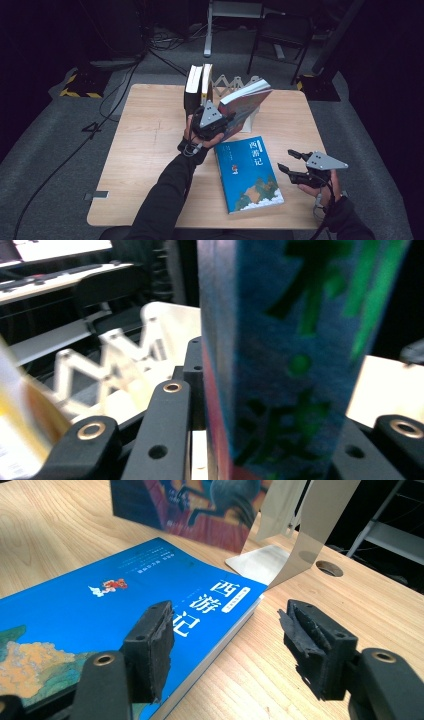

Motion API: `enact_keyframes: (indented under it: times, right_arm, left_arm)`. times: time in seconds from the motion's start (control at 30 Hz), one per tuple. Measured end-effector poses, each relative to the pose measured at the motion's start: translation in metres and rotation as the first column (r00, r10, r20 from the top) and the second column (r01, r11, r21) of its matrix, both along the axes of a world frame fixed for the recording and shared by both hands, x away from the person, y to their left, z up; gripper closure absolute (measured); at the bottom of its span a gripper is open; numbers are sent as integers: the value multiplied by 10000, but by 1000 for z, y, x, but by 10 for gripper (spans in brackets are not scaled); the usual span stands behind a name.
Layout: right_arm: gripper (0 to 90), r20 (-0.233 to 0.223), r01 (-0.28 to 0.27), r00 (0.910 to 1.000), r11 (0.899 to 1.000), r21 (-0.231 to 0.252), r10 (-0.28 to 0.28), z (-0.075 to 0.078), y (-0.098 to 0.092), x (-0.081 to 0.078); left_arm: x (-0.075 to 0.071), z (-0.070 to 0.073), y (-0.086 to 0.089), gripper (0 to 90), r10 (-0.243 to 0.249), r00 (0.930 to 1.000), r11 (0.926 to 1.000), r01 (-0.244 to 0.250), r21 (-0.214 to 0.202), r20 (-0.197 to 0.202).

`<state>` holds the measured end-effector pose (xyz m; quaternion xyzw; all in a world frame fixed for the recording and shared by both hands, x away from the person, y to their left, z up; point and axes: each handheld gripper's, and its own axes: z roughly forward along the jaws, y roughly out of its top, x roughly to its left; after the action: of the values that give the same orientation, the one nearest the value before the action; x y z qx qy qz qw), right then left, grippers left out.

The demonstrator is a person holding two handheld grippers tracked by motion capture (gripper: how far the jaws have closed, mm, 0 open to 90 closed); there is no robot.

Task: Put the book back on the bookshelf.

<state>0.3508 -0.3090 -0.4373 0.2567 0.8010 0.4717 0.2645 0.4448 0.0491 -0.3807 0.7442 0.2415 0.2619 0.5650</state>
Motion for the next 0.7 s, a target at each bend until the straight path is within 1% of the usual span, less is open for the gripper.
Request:
enact_keyframes:
  times: [0.07, 0.2, 0.23, 0.27, 0.33, 0.4, 0.43, 0.47, 0.53, 0.6, 0.63, 0.67, 0.7]
  right_arm:
    - [368, -31, -7, 10000, 10000, -41, 7, -1, 1, 0]
    - [369, -95, -22, 10000, 9999, -134, 21, -2, 2, 0]
    - [369, -70, -35, 10000, 9999, -164, 34, -3, 2, 0]
    - [369, -76, -37, 10000, 9998, -182, 35, -3, 2, 0]
    - [369, -102, -24, 9999, 9998, -215, 22, -3, 2, 0]
    - [369, -81, -29, 10000, 9997, -229, 27, -3, 3, 0]
    - [369, -72, -22, 10000, 9996, -274, 20, -3, 3, 0]
    - [370, -82, -43, 10000, 9996, -272, 40, -3, 3, 0]
    - [369, -116, -54, 9999, 9995, -298, 50, -4, 3, 0]
    - [370, -118, -71, 9999, 9994, -352, 67, -5, 4, 0]
    - [370, -127, -100, 9999, 9992, -377, 95, -5, 4, 0]
    - [370, -127, -100, 9999, 9992, -377, 95, -5, 4, 0]
    - [370, -126, -111, 9999, 9992, -392, 106, -5, 5, 0]
  left_arm:
    - [6, -5, 8, 741, 308, 9995, 9994, -309, -122, -56]
    - [11, -21, 17, 740, 871, 9961, 9962, -872, -70, -114]
    - [12, -24, 19, 740, 939, 9954, 9955, -942, -128, -189]
    - [13, -30, 22, 741, 1115, 9932, 9935, -1122, -201, -319]
    - [13, -37, 25, 740, 1300, 9906, 9910, -1312, -269, -424]
    - [12, -42, 30, 740, 1470, 9879, 9870, -1498, -577, -499]
    - [12, -44, 32, 740, 1463, 9876, 9862, -1501, -696, -574]
    - [12, -45, 34, 739, 1450, 9875, 9858, -1496, -757, -623]
    - [11, -48, 38, 739, 1599, 9845, 9821, -1660, -892, -717]
    - [10, -52, 42, 737, 1774, 9814, 9785, -1838, -934, -728]
    - [9, -54, 45, 736, 1830, 9797, 9757, -1912, -1071, -819]
    - [9, -54, 45, 736, 1830, 9797, 9757, -1912, -1071, -819]
    - [9, -56, 50, 736, 1801, 9794, 9725, -1913, -1329, -915]
